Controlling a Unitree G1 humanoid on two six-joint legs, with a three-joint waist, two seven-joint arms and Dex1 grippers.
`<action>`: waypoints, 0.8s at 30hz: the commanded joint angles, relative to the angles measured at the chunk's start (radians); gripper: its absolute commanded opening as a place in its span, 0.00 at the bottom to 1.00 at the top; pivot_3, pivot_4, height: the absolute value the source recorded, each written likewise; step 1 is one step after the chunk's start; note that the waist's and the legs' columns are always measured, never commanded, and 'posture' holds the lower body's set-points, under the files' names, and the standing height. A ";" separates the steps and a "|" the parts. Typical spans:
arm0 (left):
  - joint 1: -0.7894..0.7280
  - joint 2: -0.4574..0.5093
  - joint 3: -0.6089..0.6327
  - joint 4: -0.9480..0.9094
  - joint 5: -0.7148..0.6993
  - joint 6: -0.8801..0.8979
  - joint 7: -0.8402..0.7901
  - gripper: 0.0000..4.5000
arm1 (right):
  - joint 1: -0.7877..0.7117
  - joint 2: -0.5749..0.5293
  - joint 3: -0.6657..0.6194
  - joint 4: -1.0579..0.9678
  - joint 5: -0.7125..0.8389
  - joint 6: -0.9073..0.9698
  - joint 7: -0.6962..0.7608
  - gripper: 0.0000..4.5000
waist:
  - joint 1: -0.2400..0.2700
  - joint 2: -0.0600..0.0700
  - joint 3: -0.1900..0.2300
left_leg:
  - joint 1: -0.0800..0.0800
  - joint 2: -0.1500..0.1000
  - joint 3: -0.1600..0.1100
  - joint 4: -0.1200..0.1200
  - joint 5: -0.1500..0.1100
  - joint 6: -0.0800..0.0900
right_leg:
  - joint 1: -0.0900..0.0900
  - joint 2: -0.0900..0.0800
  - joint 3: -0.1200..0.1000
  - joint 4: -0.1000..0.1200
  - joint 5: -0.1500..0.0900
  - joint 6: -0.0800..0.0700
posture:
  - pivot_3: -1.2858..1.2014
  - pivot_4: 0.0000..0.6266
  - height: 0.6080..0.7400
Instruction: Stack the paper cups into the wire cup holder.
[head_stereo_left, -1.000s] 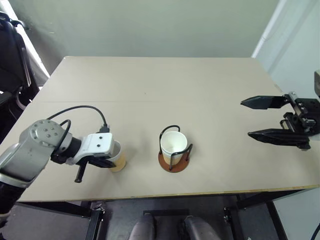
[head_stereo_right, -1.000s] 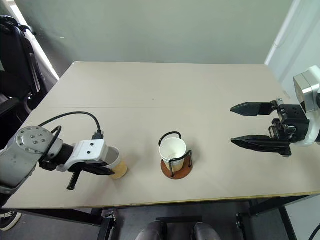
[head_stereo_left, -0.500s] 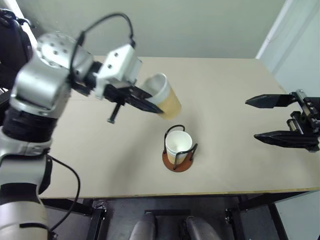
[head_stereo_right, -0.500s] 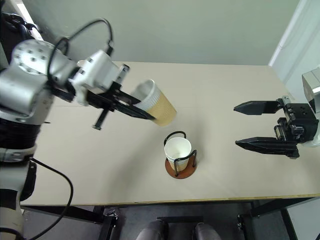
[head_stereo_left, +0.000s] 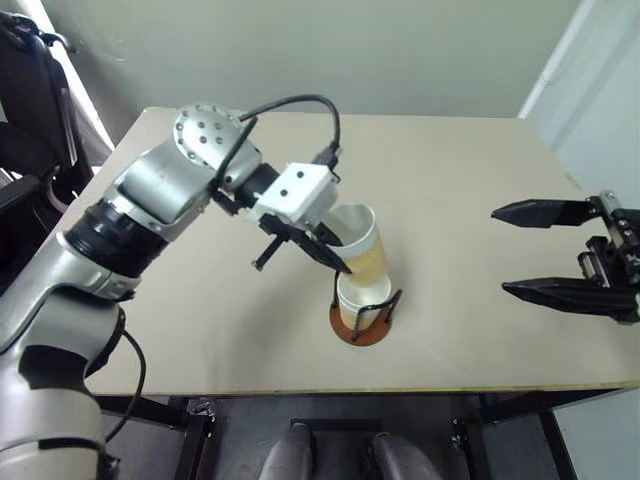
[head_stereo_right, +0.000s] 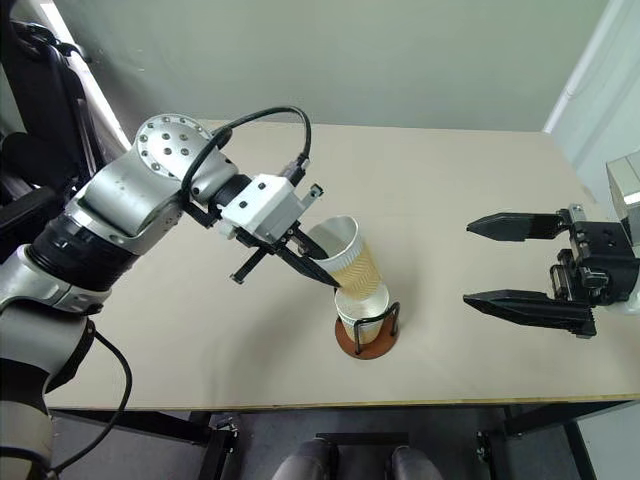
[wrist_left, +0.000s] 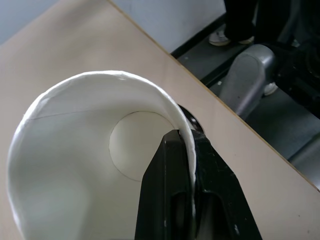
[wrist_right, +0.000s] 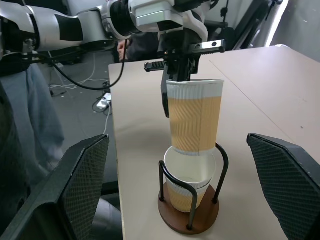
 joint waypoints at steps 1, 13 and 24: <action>-0.033 -0.029 -0.003 0.034 0.024 -0.039 -0.038 0.01 | 0.006 -0.014 -0.048 -0.038 0.030 -0.003 -0.042 1.00 | 0.001 0.001 0.000 | 0.000 0.000 0.000 0.002 -0.001 0.001 | 0.001 0.000 0.000 0.000 0.000 0.001 | 0.52 0.24 1.00; -0.028 -0.051 -0.031 0.046 0.069 -0.059 -0.038 0.29 | 0.047 -0.018 -0.084 -0.064 0.064 -0.013 -0.078 1.00 | 0.002 0.001 0.000 | -0.001 -0.003 0.001 0.006 -0.003 0.004 | 0.002 -0.003 0.000 0.000 0.001 0.005 | 0.52 0.24 1.00; -0.004 -0.113 0.088 0.071 0.139 -0.003 -0.038 0.99 | 0.021 -0.024 -0.033 -0.033 0.040 -0.042 -0.056 1.00 | 0.002 0.001 0.000 | -0.002 -0.003 0.002 0.007 -0.004 0.005 | 0.002 -0.004 0.001 0.000 0.000 0.007 | 0.52 0.24 1.00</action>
